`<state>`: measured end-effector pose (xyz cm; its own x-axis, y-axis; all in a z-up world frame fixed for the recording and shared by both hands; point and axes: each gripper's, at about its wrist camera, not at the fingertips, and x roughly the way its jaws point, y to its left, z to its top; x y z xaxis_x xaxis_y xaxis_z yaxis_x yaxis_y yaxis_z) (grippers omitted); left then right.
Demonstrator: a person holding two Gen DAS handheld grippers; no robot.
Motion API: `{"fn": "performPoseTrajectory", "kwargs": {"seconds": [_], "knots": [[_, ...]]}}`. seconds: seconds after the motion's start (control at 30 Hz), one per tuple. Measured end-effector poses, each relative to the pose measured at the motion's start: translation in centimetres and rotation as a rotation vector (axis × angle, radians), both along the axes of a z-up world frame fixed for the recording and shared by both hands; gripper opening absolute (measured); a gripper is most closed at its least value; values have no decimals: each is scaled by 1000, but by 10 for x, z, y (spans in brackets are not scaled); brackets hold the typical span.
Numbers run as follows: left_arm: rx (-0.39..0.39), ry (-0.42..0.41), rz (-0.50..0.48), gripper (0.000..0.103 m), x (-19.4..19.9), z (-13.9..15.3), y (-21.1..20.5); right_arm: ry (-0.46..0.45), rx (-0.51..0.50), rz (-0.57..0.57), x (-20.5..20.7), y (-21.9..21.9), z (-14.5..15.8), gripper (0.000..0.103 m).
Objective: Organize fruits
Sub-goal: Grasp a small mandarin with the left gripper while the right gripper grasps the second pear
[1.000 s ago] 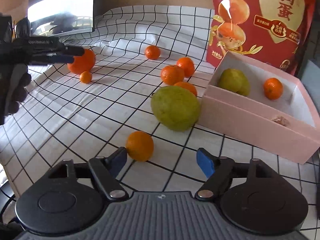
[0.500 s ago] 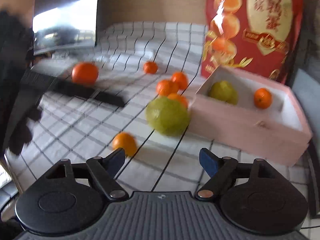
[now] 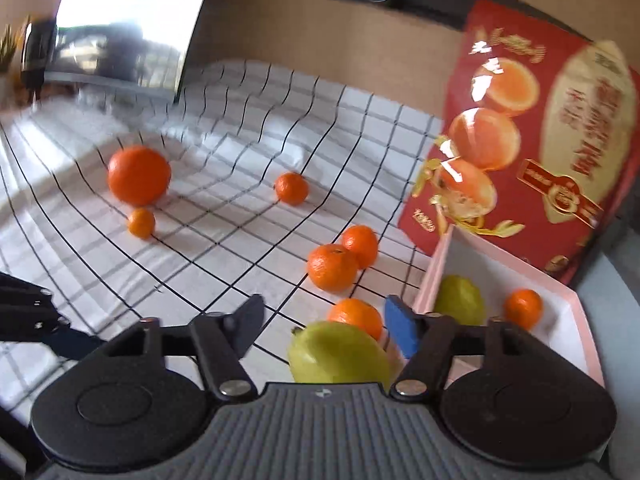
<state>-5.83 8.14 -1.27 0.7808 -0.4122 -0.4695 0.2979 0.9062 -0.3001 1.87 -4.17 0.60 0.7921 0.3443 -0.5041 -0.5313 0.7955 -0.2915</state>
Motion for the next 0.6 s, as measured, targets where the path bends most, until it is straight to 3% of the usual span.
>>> {"fn": "performPoseTrajectory", "kwargs": {"seconds": [0.07, 0.2, 0.37, 0.53, 0.6], "knots": [[5, 1, -18, 63, 2, -3, -7, 36, -12, -13, 10, 9, -7, 53], [83, -5, -20, 63, 4, -7, -22, 61, 4, -68, 13, 0, -9, 52], [126, -13, -10, 55, 9, -6, -32, 85, 33, -68, -13, -36, -2, 52], [146, -20, -2, 52, 17, -2, -36, 206, 131, -125, -18, -85, -4, 52], [162, -29, 6, 51, 17, 1, -36, 214, 152, -153, -20, -100, -4, 52]]}}
